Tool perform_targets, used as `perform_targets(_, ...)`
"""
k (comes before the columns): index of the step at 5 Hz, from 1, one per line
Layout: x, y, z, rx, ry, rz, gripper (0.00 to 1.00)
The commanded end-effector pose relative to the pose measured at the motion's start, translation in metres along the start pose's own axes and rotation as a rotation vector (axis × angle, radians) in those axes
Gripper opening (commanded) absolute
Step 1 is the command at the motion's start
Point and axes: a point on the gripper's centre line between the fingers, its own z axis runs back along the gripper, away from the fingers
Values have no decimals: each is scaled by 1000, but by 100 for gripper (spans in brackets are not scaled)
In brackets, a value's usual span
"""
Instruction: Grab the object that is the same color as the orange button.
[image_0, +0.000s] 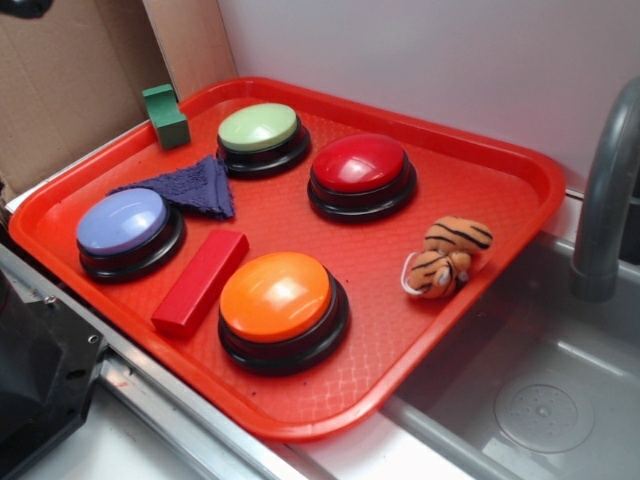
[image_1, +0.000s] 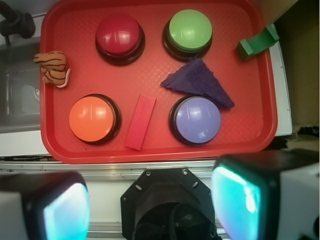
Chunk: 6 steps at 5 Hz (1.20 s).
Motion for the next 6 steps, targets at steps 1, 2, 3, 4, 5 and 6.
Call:
perform_targets(1, 0, 0, 0, 0, 0, 0, 100)
perform_targets(2, 18, -8, -18, -9, -12, 39, 100)
perform_targets(3, 41, -26, -43, -2, -72, 167, 100)
perform_targets(4, 67, -48, -70, -143, -70, 189, 100)
perform_targets(5, 96, -68, -95, -182, -131, 212, 100)
perform_targets(6, 118, -87, -121, -191, -152, 213, 100)
